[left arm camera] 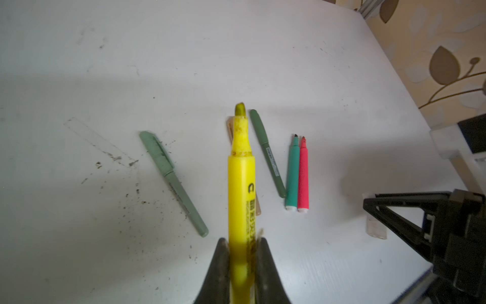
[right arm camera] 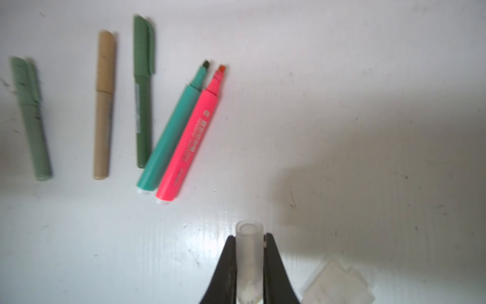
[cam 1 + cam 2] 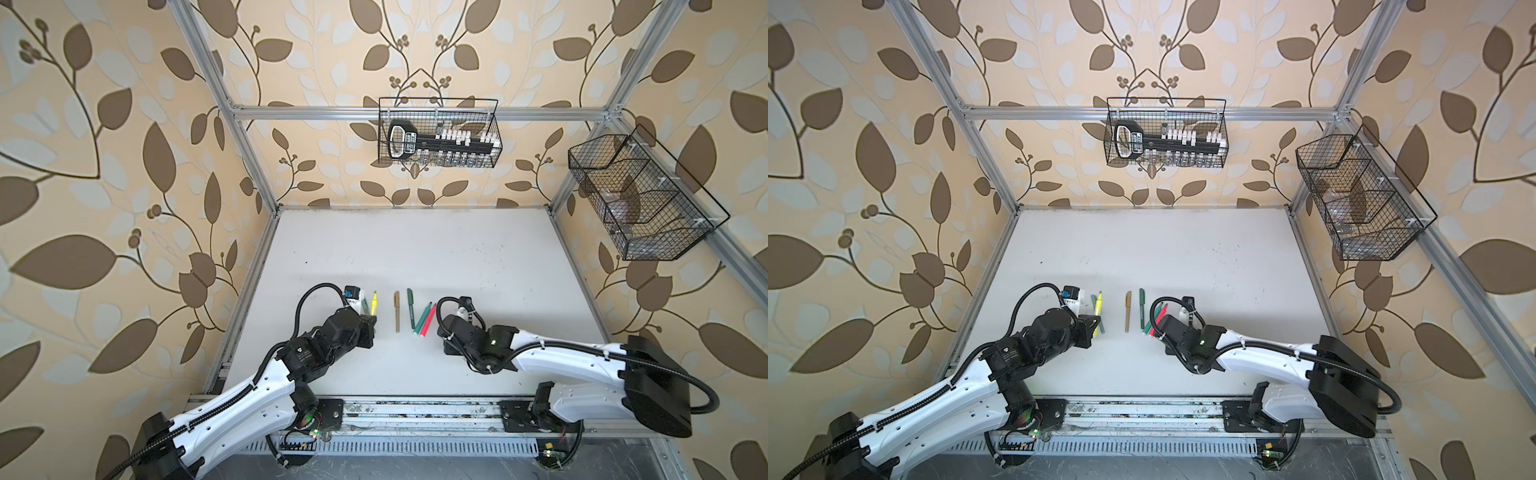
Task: Insert pens into pen caps
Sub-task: Pick up a pen cap from the bottom-center of the table, then put on the pen cap to the pen.
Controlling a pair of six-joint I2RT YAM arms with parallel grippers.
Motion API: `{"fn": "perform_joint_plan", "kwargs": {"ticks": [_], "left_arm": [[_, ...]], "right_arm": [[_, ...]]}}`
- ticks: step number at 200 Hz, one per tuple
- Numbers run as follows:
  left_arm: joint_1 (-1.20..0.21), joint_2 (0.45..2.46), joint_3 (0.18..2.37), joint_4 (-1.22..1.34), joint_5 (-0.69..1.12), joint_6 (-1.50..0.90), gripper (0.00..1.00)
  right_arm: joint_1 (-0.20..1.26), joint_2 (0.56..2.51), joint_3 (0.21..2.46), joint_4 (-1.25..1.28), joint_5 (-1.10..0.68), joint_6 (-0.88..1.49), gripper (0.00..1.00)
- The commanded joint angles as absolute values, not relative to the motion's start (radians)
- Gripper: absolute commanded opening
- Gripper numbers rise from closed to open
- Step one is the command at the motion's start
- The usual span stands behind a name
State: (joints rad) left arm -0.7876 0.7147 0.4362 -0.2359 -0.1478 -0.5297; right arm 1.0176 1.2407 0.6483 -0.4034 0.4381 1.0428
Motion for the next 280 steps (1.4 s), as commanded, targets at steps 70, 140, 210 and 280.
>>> {"fn": "perform_joint_plan", "kwargs": {"ticks": [70,140,210,280], "left_arm": [[-0.923,0.774,0.374,0.156,0.046,-0.523,0.0],[-1.048,0.847,0.394,0.253,-0.043,-0.493,0.0],[-1.09,0.865,0.418,0.243,-0.097,-0.473,0.0],[-1.094,0.861,0.433,0.198,-0.164,-0.478,0.0]], "right_arm": [[1.023,0.87,0.618,-0.044,0.606,0.937,0.04],[1.069,0.931,0.596,0.29,0.5,0.915,0.01],[1.003,1.042,0.595,0.31,0.397,1.0,0.0],[1.012,1.087,0.579,0.313,0.386,1.01,0.0]]}}
